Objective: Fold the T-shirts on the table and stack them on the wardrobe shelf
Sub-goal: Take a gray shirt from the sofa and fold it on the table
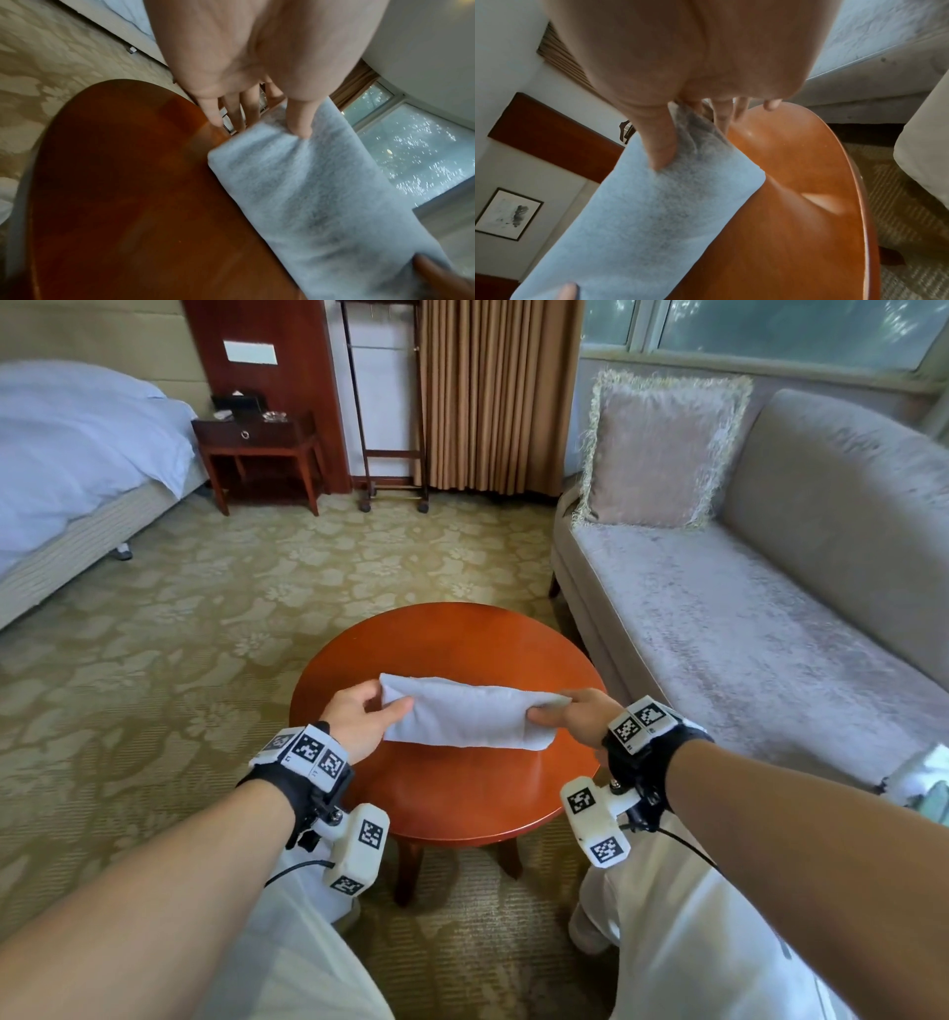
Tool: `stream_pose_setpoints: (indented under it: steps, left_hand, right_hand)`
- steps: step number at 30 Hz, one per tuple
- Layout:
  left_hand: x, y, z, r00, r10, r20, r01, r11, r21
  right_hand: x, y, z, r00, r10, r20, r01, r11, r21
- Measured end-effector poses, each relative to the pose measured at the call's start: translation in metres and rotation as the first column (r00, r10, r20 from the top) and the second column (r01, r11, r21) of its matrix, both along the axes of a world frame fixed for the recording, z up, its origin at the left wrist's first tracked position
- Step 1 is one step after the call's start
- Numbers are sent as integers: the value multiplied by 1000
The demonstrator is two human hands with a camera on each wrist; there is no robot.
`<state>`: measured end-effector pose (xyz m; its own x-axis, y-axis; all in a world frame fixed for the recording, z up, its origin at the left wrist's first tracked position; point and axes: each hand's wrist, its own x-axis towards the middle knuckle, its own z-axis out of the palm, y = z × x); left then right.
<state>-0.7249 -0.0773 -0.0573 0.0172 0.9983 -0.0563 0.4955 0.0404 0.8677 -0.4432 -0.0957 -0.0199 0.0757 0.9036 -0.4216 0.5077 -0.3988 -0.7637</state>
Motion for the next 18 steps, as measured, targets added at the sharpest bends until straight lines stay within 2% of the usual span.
stream_pose_setpoints:
  steps: [4,8,13,18]
  left_hand:
    - [5,14,-4,999,-41,-15,41,999,6]
    - [12,27,-8,995,18,-103,-20,1000,-16]
    - [22,39,-19,966,104,-235,-121,991,-59]
    - [21,58,-35,945,85,-316,-127,985,-118]
  right_hand:
    - [-4,12,-8,999,-43,-8,44,998,38]
    - [-10,24,-15,993,-87,84,78,992,103]
    - [-20,39,-29,974,-141,179,132,989,64]
    - [-26,54,-44,948,-150,280,149,989,24]
